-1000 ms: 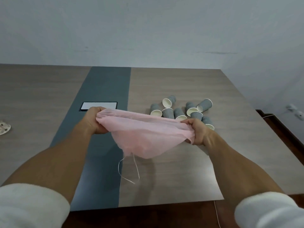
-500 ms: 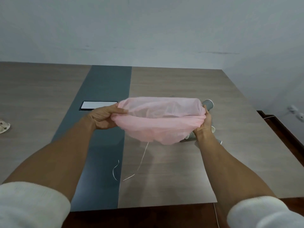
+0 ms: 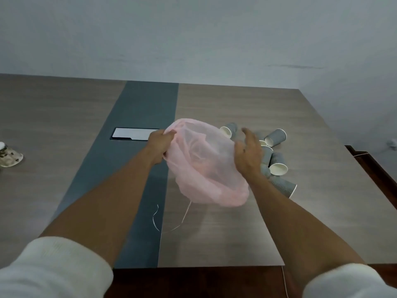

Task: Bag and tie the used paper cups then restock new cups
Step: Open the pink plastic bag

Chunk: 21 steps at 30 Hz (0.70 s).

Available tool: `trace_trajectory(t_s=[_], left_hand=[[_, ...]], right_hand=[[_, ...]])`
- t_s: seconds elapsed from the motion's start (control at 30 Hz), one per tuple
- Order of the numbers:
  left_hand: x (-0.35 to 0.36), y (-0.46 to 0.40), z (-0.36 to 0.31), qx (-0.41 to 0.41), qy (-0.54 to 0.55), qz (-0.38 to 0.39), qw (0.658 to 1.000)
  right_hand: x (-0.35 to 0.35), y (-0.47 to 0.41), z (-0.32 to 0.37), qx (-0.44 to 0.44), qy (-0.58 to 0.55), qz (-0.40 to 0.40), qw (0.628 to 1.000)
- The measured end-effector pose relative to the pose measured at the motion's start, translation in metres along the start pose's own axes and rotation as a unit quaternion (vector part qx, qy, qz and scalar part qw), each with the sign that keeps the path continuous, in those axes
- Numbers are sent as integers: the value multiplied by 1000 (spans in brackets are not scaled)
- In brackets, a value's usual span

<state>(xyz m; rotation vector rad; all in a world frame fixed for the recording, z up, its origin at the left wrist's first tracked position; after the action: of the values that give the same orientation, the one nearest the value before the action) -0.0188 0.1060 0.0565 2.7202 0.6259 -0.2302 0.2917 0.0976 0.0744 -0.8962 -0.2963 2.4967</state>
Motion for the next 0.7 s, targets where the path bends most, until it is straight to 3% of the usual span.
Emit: trace_trajectory(t_s=[0.07,0.13,0.2,0.3,0.43,0.5,0.57,0.63,0.7], left_hand=[[13,5,-11,38,-33,30,998],[22,10,-18,77,-58,55,994],[22,13,-23,119,-92,63,987],[9,14,-20,148,-207,96,962],[-3,17,35,33,-386,146,910],[-7,23,59,-75,-321,149,932],[-6,23,67,-173,-119,147,967],[-6,17,58,-231,86,145,958],[-14,14,50,-248,167,142,944]], right_hand=[[32,13,38,-112,15,75,991],[68,29,39,-107,116,166,973],[75,32,21,-19,106,162,981],[68,28,-13,196,-67,95,974],[63,27,-26,296,-202,41,932],[60,25,-31,329,-231,23,915],[55,24,-40,368,-251,6,895],[46,24,-49,404,-274,-8,872],[39,27,-57,447,-332,-15,831]])
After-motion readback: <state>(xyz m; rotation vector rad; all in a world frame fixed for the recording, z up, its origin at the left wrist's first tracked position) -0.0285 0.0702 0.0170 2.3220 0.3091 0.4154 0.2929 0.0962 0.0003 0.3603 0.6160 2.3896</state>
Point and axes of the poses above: each hand's wrist, its own y-axis away from the middle knuckle, its own x-axis out of the palm, z = x × y, the point moved 8 cm from there along -y, towards the middle knuckle, and after that the axes turned 9 degrees about -z, right-handed, at the moved point
